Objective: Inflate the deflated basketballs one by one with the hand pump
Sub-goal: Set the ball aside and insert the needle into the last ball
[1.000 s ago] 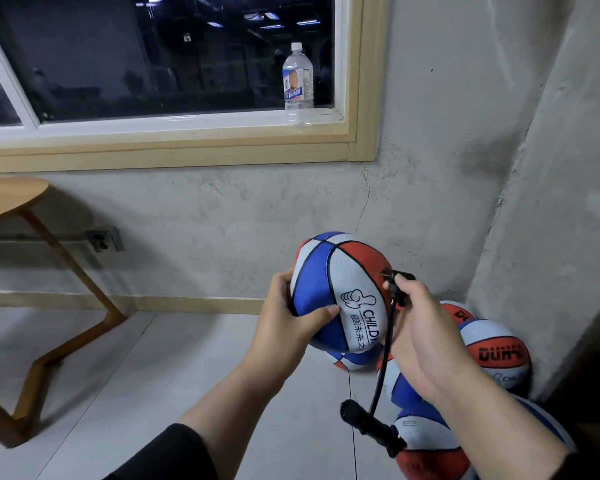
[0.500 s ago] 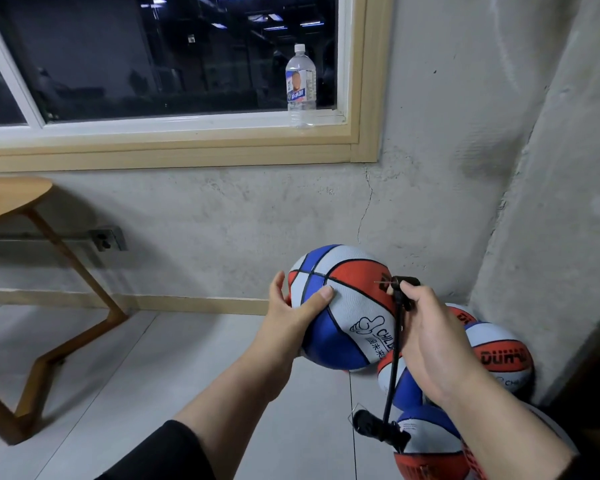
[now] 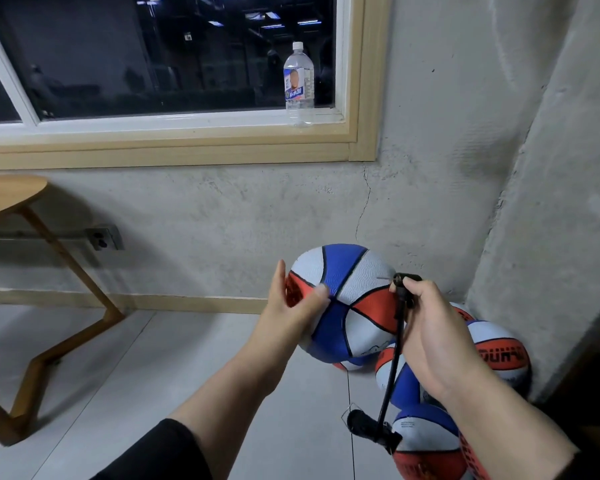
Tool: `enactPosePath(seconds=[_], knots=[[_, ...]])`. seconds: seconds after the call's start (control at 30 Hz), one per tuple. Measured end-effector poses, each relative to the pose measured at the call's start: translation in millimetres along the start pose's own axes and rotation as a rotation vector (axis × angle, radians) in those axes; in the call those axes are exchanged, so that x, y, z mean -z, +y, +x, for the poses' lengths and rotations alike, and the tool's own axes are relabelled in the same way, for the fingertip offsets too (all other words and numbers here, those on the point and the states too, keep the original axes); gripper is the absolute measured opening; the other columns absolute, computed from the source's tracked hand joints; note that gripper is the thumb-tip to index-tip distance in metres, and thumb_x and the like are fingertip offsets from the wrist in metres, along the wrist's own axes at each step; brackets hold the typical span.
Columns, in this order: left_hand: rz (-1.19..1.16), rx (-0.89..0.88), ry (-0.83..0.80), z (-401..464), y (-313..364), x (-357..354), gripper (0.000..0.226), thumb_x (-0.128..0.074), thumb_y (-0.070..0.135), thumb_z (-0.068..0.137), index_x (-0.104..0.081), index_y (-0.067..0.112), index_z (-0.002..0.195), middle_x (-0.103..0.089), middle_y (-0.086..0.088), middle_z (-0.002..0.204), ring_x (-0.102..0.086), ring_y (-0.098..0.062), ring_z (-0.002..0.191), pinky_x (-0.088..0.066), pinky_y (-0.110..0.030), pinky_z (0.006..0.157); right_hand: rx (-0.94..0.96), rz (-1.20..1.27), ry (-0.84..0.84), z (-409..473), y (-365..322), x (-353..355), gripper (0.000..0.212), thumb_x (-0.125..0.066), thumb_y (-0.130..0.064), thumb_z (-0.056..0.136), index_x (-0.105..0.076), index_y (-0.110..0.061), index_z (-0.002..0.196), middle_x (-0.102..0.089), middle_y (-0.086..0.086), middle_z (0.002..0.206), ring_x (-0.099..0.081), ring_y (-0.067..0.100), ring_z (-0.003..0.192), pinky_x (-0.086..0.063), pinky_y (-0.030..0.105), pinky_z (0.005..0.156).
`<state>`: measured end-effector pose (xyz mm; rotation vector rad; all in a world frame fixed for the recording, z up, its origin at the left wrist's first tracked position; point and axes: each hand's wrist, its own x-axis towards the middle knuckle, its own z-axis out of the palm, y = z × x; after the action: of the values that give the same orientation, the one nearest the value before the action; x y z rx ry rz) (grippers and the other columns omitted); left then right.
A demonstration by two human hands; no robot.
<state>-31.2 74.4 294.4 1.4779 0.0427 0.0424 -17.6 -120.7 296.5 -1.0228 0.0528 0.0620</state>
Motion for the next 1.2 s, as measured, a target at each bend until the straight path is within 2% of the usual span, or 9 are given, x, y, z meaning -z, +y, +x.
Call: enactPosePath(seconds=[0.1,0.3,0.43,0.53,0.67,0.83,0.93,1.03,1.2], knots=[[-0.112,0.144,0.055,0,6,0,0.079,-0.072,0.082,0.069,-0.062,0.034,0.132,-0.074,0.02,0.119,-0.067,-0.004,0.116,-0.051,-0.053,0.105,0.031,-0.025,-0.027,-2,3,0,0.022,-0.06,-0.032,0.08,-0.063,-0.014,0.092,-0.061,0.01,0.097,-0.06,0.024,0.095,-0.048,0.043,0.085],[-0.072,0.265,-0.002,-3,4,7,0.076,-0.084,0.069,0.07,-0.054,0.035,0.131,-0.072,0.006,0.125,-0.072,-0.018,0.113,-0.06,-0.061,0.09,0.147,-0.129,-0.079,-5,3,-3,0.029,-0.045,-0.016,0.096,-0.07,-0.018,0.081,-0.069,0.005,0.087,-0.065,0.017,0.085,-0.05,0.037,0.077],[-0.03,0.154,0.052,-3,0,7,0.066,-0.083,0.053,0.069,-0.06,0.026,0.125,-0.077,0.0,0.116,-0.076,-0.021,0.102,-0.062,-0.059,0.087,0.086,-0.113,-0.099,-2,-1,-1,0.028,-0.042,-0.014,0.1,-0.07,-0.009,0.099,-0.072,0.009,0.097,-0.067,0.021,0.094,-0.051,0.038,0.082],[0.042,0.022,0.14,-3,-3,2,0.069,-0.088,0.052,0.057,-0.061,0.021,0.113,-0.076,-0.002,0.108,-0.076,-0.019,0.096,-0.064,-0.045,0.083,0.026,-0.041,-0.084,2,-1,-2,0.026,-0.054,-0.025,0.093,-0.06,-0.003,0.104,-0.061,0.014,0.1,-0.058,0.025,0.095,-0.047,0.042,0.088],[0.142,-0.117,0.153,2,-12,1,0.062,-0.091,0.055,0.053,-0.058,0.032,0.101,-0.068,0.005,0.122,-0.068,-0.02,0.113,-0.06,-0.044,0.09,-0.007,0.027,-0.07,3,1,-1,0.018,-0.055,-0.026,0.094,-0.056,-0.011,0.103,-0.055,0.009,0.095,-0.055,0.021,0.088,-0.047,0.034,0.077],[-0.012,-0.116,0.086,1,-9,3,0.077,-0.083,0.059,0.057,-0.057,0.024,0.12,-0.07,0.004,0.126,-0.067,-0.015,0.118,-0.055,-0.027,0.087,0.038,-0.031,-0.083,2,2,2,0.022,-0.052,-0.025,0.092,-0.058,-0.008,0.103,-0.053,0.01,0.1,-0.05,0.022,0.095,-0.045,0.038,0.078],[0.002,-0.067,0.032,4,-3,7,0.104,-0.086,0.06,0.054,-0.044,0.034,0.146,-0.062,0.02,0.137,-0.064,-0.003,0.122,-0.053,-0.032,0.105,0.07,-0.09,-0.059,1,5,3,0.044,-0.055,-0.029,0.085,-0.057,0.007,0.11,-0.062,0.015,0.104,-0.057,0.03,0.095,-0.048,0.041,0.081],[0.052,-0.009,-0.042,3,0,9,0.126,-0.087,0.063,0.052,-0.026,0.041,0.16,-0.052,0.03,0.145,-0.058,-0.003,0.131,-0.046,-0.041,0.116,0.119,-0.144,-0.056,2,4,3,0.046,-0.054,-0.031,0.081,-0.073,-0.009,0.116,-0.072,0.018,0.122,-0.063,0.038,0.121,-0.047,0.055,0.108],[0.147,-0.065,-0.098,1,0,12,0.129,-0.087,0.062,0.053,-0.021,0.039,0.162,-0.044,0.034,0.147,-0.049,0.016,0.129,-0.048,-0.012,0.095,0.173,-0.194,-0.058,-2,0,-1,0.039,-0.049,-0.031,0.084,-0.078,-0.02,0.108,-0.075,0.013,0.117,-0.067,0.03,0.117,-0.041,0.058,0.113]])
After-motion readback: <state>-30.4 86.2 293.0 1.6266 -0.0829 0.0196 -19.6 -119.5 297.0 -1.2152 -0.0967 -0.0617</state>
